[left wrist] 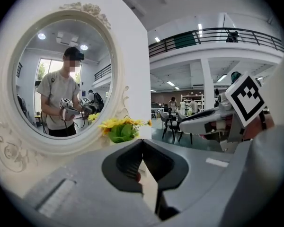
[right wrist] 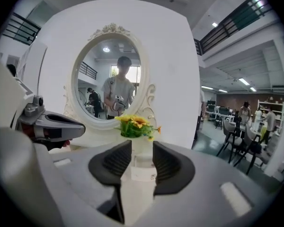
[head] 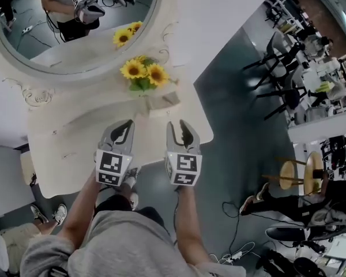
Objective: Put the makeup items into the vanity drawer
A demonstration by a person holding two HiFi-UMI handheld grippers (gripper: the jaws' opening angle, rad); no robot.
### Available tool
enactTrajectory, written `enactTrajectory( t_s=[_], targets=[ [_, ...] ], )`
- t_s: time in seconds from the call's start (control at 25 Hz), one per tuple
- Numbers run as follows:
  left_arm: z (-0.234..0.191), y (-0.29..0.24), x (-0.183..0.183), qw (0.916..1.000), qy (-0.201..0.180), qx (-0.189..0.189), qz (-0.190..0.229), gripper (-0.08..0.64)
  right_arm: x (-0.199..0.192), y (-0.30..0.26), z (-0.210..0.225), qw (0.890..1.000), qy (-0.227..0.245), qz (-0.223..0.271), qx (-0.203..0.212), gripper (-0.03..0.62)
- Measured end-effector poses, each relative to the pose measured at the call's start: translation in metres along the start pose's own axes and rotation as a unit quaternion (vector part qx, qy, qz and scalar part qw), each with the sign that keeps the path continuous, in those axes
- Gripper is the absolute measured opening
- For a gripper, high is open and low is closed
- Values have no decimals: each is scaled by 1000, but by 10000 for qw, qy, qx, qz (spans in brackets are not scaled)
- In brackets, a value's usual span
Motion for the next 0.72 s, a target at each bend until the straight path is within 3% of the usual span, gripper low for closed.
enactTrajectory(
  t_s=[0.28,0.72],
  targets=[
    [25,45,6,9996,-188,27,208,11,-5,62,-18,9989,-57,449,-94,98],
    [57,101,-6,9994,-253,82,217,11,-26,124,-40,9982,-92,573,-167,6]
  ],
)
Point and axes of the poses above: the fingertips, and each gripper's own axes: y backward along the fingers, z to its right, x out of its top, the point moved 9 cm from there along y, backward along the fingers, and after that the axes turned 9 degrees about -x, right-handed, at the moved point
